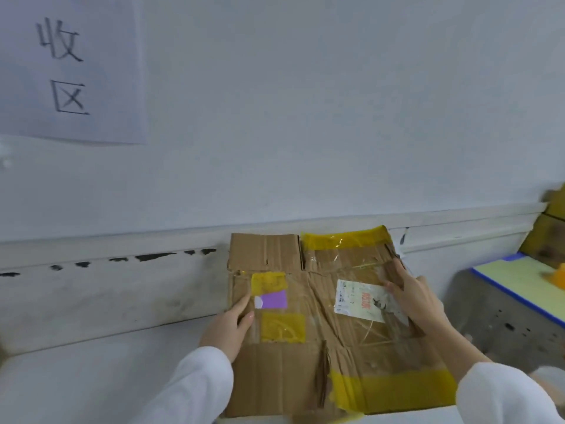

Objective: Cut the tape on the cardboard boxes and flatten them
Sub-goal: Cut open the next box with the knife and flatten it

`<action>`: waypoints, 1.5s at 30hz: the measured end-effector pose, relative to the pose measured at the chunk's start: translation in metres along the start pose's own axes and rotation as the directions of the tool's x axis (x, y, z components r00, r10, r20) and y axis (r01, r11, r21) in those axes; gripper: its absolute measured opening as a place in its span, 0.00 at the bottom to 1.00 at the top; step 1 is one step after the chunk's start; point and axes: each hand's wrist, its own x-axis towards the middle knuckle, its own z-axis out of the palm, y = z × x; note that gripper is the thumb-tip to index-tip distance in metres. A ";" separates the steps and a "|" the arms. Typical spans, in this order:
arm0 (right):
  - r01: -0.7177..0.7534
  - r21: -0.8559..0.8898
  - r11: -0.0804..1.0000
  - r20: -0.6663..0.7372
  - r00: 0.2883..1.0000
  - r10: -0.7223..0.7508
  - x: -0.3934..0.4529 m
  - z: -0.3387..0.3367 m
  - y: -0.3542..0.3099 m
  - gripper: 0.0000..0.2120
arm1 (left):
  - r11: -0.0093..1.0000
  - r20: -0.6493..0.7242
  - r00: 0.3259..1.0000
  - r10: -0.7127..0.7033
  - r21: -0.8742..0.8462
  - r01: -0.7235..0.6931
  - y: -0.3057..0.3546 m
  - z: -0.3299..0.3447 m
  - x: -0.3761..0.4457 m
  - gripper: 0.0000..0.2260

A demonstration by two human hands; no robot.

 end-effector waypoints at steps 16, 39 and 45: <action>0.077 -0.089 0.993 0.220 0.974 -0.056 0.108 0.093 0.096 0.21 | 0.858 -0.061 0.961 -0.268 0.438 0.267 0.021 0.150 0.041 0.21; 0.312 -0.228 0.922 0.371 0.904 -0.214 0.160 0.172 0.036 0.34 | 0.747 0.117 0.901 -0.417 0.610 0.267 0.043 0.212 0.160 0.45; 0.291 -0.280 0.915 0.312 0.929 -0.200 0.153 0.179 0.037 0.32 | 0.738 0.132 0.883 -0.451 0.611 0.286 0.034 0.222 0.158 0.44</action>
